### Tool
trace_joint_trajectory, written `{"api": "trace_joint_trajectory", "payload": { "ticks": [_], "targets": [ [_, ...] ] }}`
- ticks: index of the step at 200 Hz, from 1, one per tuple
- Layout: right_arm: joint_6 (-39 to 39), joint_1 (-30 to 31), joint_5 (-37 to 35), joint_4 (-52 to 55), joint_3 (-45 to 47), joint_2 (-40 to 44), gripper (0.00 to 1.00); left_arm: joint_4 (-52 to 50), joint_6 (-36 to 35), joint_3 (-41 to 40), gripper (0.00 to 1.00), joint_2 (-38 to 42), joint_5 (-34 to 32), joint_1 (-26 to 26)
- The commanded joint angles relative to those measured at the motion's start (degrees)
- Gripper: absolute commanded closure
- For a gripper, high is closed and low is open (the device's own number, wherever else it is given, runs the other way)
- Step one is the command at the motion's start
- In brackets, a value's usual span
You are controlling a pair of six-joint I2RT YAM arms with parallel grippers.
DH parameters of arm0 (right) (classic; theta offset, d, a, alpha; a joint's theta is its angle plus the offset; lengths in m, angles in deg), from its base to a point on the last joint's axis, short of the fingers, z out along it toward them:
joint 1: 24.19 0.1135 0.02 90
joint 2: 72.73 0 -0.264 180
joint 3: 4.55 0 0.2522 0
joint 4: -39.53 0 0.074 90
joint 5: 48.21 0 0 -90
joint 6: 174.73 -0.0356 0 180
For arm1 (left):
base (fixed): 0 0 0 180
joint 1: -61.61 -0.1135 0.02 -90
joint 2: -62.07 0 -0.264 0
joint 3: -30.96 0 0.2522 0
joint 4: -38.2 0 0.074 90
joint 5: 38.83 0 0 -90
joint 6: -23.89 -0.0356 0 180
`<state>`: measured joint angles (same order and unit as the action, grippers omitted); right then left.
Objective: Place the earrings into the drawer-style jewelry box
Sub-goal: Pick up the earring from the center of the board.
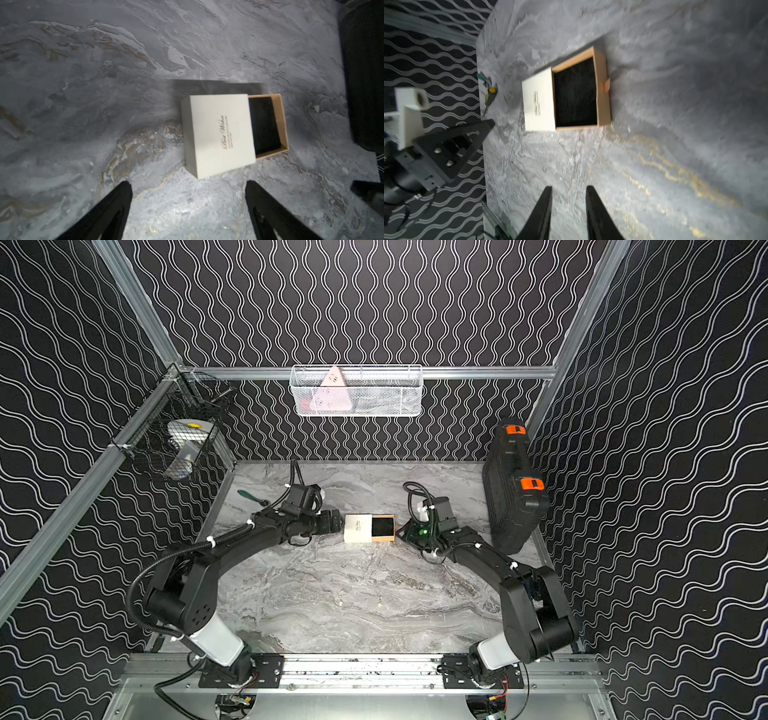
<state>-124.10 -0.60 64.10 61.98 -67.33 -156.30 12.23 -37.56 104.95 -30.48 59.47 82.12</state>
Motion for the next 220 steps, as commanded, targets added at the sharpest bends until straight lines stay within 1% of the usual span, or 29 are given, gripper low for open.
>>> {"api": "trace_joint_trajectory", "payload": {
  "ticks": [1, 12, 26, 43, 60, 75, 90, 104, 124, 174, 220],
  "targets": [
    [-0.2, 4.3, -4.0, 7.0, 2.5, 3.4, 0.69, 1.5, 2.2, -3.9, 0.12, 4.6, -2.3, 2.8],
    [-1.4, 6.4, -4.4, 7.2, 4.6, 5.5, 0.69, 2.3, 2.9, -6.7, 0.14, 7.0, -2.7, 4.6],
    [-3.6, 9.7, -7.1, 8.2, 6.4, 7.6, 0.69, 3.7, 3.9, -10.1, 0.16, 9.8, -3.1, 6.6],
    [-5.3, 13.7, -8.9, 7.8, 8.3, 9.1, 0.69, 4.2, 3.7, -13.5, 0.17, 12.6, -3.2, 7.9],
    [-4.0, 16.7, -9.2, 5.4, 10.7, 9.8, 0.71, 6.3, 3.0, -17.8, 0.18, 15.6, -2.7, 8.0],
    [-1.7, 17.9, -9.5, 3.3, 12.7, 10.2, 0.75, 9.3, 2.3, -21.5, 0.18, 18.1, -2.0, 8.0],
    [0.2, 18.4, -9.4, 0.2, 14.9, 10.3, 0.75, 10.7, 1.4, -24.2, 0.17, 19.5, -1.8, 8.0],
    [2.4, 19.1, -10.0, -2.1, 16.3, 10.0, 0.75, 11.8, 0.9, -25.4, 0.17, 19.8, -0.8, 8.0],
    [4.6, 19.9, -11.0, -2.6, 16.0, 8.2, 0.75, 12.8, -0.1, -26.4, 0.18, 20.0, 0.6, 8.0],
    [6.9, 24.5, -12.9, -3.9, 14.8, 3.8, 0.75, 14.9, -1.0, -27.1, 0.17, 19.8, 1.8, 8.0],
    [12.7, 26.4, -17.5, 0.8, 12.2, 2.4, 0.73, 14.6, -1.6, -27.3, 0.17, 18.9, 2.1, 8.0]
  ]
}}
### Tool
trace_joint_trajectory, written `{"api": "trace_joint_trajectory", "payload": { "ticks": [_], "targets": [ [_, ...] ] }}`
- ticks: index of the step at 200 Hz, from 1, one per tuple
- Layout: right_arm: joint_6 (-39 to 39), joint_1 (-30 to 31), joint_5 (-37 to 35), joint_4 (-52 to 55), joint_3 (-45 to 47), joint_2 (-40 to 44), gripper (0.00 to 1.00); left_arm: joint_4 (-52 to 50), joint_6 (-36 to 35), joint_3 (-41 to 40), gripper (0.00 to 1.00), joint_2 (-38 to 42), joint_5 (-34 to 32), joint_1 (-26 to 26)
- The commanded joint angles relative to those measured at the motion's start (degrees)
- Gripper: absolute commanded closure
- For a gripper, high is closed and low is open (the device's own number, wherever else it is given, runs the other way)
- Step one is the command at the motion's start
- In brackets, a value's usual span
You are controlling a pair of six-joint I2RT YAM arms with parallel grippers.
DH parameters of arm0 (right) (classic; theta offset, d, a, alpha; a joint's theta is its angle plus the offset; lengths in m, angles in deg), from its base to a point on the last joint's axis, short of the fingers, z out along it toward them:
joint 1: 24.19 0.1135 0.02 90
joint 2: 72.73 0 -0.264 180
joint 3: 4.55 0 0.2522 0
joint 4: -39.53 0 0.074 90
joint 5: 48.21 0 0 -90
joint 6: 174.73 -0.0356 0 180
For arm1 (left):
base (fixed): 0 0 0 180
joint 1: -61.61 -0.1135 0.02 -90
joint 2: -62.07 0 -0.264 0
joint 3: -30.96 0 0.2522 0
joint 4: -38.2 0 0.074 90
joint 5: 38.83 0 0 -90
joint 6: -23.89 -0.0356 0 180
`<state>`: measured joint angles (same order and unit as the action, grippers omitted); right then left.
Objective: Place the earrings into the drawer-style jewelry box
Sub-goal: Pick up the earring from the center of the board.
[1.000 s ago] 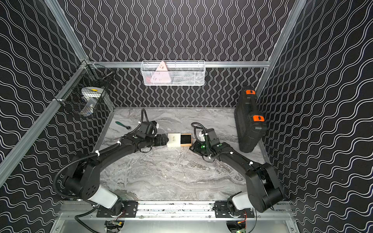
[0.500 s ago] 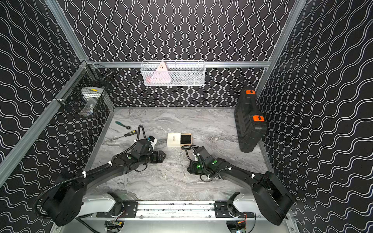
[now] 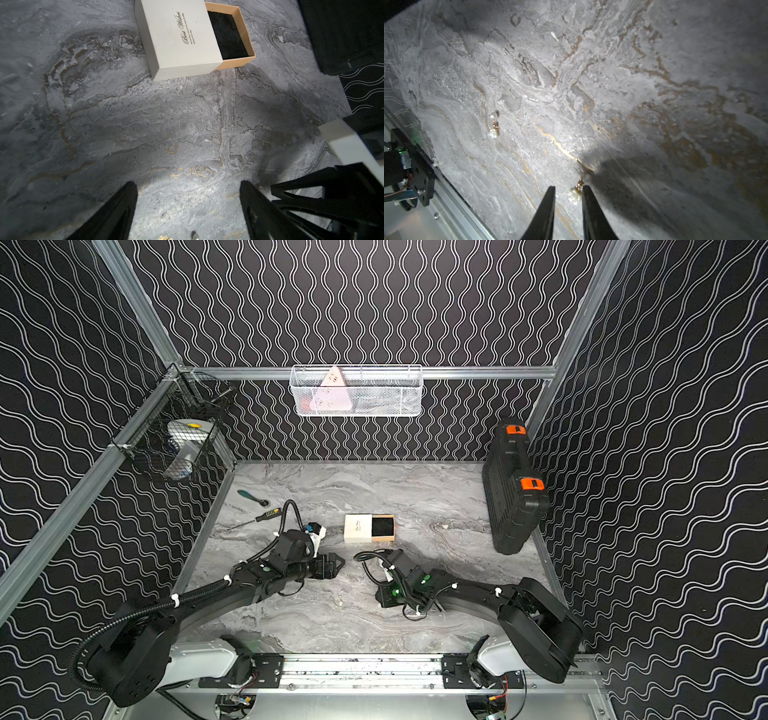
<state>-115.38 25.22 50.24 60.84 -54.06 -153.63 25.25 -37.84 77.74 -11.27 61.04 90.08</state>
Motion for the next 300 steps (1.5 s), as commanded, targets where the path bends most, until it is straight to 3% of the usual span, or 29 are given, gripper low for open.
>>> {"api": "trace_joint_trajectory", "payload": {
  "ticks": [1, 70, 94, 121, 183, 206, 300],
  "targets": [
    [4.1, 0.7, -3.7, 2.0, -1.1, -0.3, 0.73, 1.6, -1.3, -0.1, 0.17, -0.3, 0.6, 0.0],
    [13.6, 1.7, -9.4, 7.3, -3.2, 0.8, 0.76, 2.2, -2.1, -0.8, 0.17, 0.3, 0.7, 0.0],
    [19.1, 1.8, -3.4, 4.1, -2.3, 2.5, 0.75, 2.7, -2.2, -1.0, 0.17, 0.2, 0.8, -0.1],
    [20.2, 1.8, -3.2, 5.4, -4.2, 1.4, 0.75, 2.7, -2.5, -1.0, 0.17, 0.2, 1.1, -0.1],
    [13.0, 2.5, -3.6, 6.3, -5.2, -3.3, 0.75, 3.6, -2.3, -1.6, 0.17, 0.5, 1.4, -0.1],
    [11.1, 3.5, -6.9, 6.6, -4.3, -3.1, 0.7, 3.8, -2.2, -1.9, 0.17, 0.7, 1.6, -0.1],
    [13.3, 4.2, -10.4, 3.5, -2.7, -3.7, 0.74, 4.6, -2.2, -2.5, 0.16, 0.9, 2.2, -0.1]
  ]
}}
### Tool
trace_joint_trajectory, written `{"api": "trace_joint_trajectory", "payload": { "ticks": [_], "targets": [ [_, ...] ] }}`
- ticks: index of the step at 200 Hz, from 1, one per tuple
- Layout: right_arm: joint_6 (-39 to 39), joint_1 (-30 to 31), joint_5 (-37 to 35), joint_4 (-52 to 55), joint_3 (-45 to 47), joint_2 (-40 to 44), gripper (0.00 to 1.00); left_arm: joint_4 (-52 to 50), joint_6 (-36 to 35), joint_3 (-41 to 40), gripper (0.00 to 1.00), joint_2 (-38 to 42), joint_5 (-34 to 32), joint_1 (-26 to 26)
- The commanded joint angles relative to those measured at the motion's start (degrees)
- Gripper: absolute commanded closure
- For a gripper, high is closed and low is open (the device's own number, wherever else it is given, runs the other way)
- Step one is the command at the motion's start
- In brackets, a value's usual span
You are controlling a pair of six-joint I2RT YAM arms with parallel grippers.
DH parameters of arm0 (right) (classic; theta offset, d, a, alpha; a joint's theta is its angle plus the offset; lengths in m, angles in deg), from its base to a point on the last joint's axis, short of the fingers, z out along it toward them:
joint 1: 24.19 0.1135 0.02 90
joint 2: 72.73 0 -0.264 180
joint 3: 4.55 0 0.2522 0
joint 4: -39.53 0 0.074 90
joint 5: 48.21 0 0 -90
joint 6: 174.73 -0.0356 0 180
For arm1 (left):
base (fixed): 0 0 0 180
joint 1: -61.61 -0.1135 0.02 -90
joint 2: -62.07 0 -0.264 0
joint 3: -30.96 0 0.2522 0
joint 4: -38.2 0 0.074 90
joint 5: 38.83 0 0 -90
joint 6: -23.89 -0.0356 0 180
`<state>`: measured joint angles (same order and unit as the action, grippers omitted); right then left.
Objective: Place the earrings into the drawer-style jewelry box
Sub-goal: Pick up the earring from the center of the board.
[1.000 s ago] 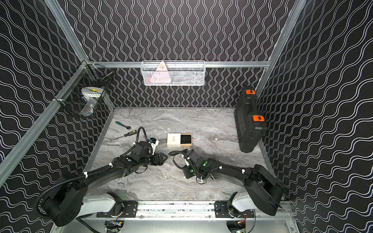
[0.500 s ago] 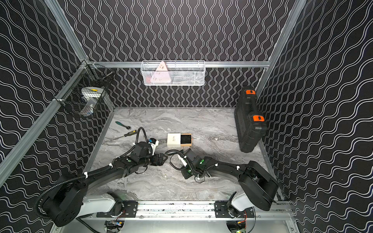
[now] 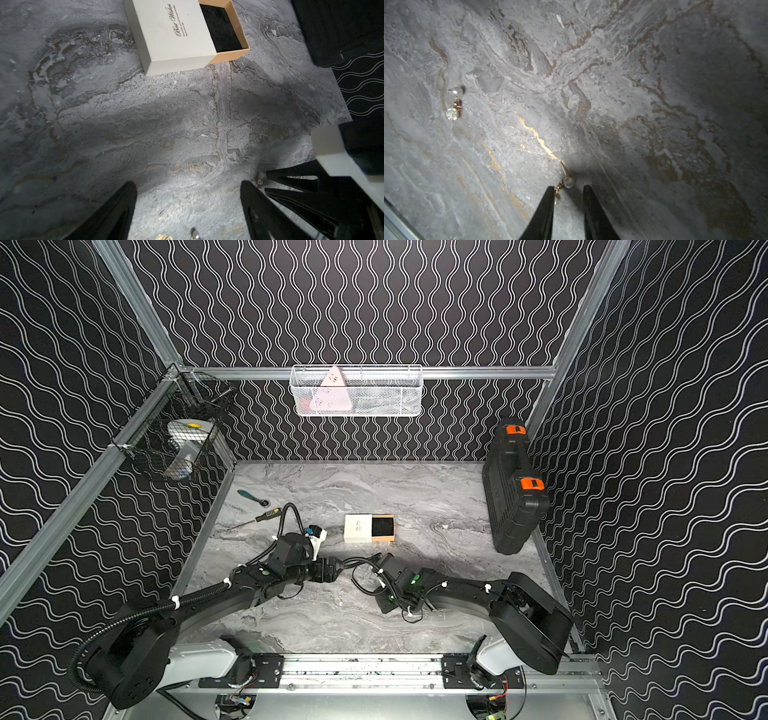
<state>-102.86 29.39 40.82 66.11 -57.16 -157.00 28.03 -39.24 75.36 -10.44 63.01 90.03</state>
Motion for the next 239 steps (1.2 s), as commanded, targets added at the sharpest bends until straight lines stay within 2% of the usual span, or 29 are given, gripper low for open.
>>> {"api": "trace_joint_trajectory", "payload": {
  "ticks": [1, 100, 239],
  "targets": [
    [0.8, 0.0, -1.0, -1.8, 0.4, -0.4, 0.74, 1.9, -0.8, -0.1, 0.16, 0.1, 0.2, 0.0],
    [2.1, 0.1, 1.4, -3.1, 0.0, -2.6, 0.78, 1.6, -0.9, -0.2, 0.16, 0.2, 0.0, 0.0],
    [2.4, 0.1, 2.0, -2.9, 0.4, -1.7, 0.9, 1.7, -0.6, -0.4, 0.16, 0.2, 0.3, -0.1]
  ]
}}
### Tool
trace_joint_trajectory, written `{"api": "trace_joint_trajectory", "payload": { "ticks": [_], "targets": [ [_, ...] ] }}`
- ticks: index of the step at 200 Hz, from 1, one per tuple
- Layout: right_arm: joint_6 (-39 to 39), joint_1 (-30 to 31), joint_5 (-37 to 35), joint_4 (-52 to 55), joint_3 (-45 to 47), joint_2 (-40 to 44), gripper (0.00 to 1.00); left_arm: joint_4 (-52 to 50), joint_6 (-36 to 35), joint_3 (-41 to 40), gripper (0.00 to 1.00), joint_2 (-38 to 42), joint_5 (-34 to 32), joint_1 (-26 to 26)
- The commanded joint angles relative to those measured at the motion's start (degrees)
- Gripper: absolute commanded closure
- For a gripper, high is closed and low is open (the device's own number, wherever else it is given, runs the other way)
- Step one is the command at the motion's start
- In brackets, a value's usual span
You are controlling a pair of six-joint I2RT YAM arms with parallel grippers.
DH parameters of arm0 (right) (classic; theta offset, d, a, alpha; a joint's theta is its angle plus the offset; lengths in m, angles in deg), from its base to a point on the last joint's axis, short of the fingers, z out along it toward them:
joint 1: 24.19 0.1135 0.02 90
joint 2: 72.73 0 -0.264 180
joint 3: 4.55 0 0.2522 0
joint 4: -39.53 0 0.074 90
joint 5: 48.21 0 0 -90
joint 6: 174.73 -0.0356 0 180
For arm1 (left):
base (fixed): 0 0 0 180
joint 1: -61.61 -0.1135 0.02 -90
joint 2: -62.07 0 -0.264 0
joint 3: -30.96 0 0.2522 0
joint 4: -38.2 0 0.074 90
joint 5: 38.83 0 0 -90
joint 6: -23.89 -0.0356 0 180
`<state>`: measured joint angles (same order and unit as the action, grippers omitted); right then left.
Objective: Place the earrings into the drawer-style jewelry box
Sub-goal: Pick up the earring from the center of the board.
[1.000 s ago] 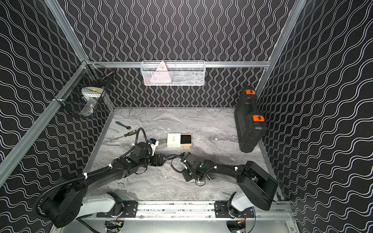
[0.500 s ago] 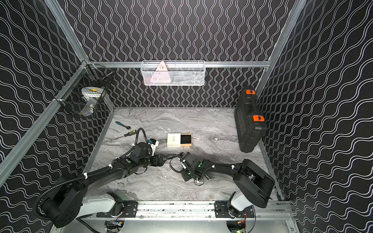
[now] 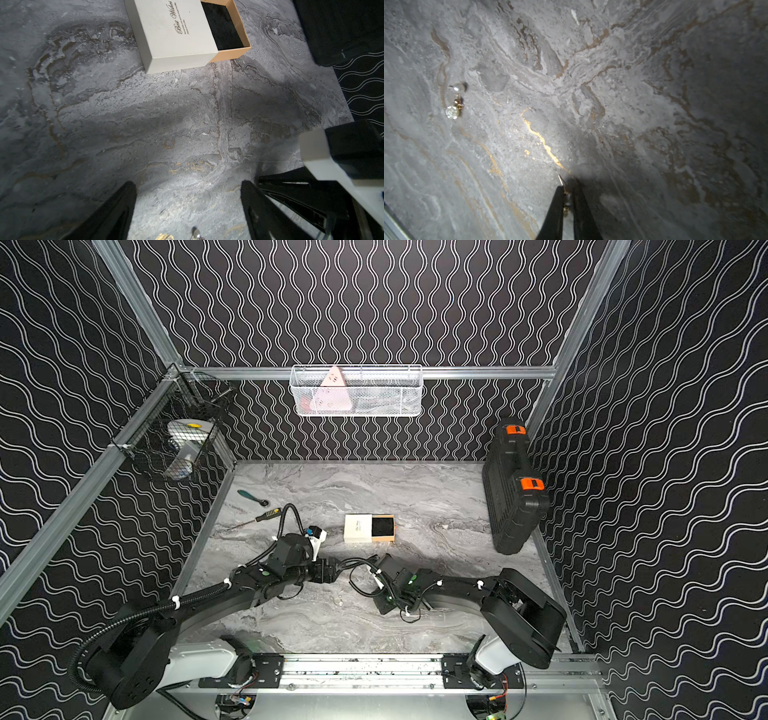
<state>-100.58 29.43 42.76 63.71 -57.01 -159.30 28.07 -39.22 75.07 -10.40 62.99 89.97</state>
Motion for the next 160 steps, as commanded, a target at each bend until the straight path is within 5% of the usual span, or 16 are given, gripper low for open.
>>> {"api": "trace_joint_trajectory", "payload": {
  "ticks": [1, 45, 72, 160],
  "targets": [
    [0.1, 0.1, 0.1, -0.5, 0.3, 0.6, 0.9, 1.6, -0.5, -0.1, 0.16, 0.1, 0.3, -0.1],
    [0.9, 0.1, 0.7, -4.7, 2.5, 3.6, 0.91, 1.8, 1.4, 1.2, 0.15, -2.2, 4.4, -0.1],
    [1.5, 0.0, 0.3, -9.2, 4.5, 7.6, 0.91, 5.8, 7.2, 1.9, 0.16, -5.7, 13.0, 0.0],
    [2.1, -1.0, -1.4, -17.8, 9.3, 15.4, 0.92, 21.9, 23.1, 2.2, 0.34, -14.8, 30.2, 0.4]
  ]
}}
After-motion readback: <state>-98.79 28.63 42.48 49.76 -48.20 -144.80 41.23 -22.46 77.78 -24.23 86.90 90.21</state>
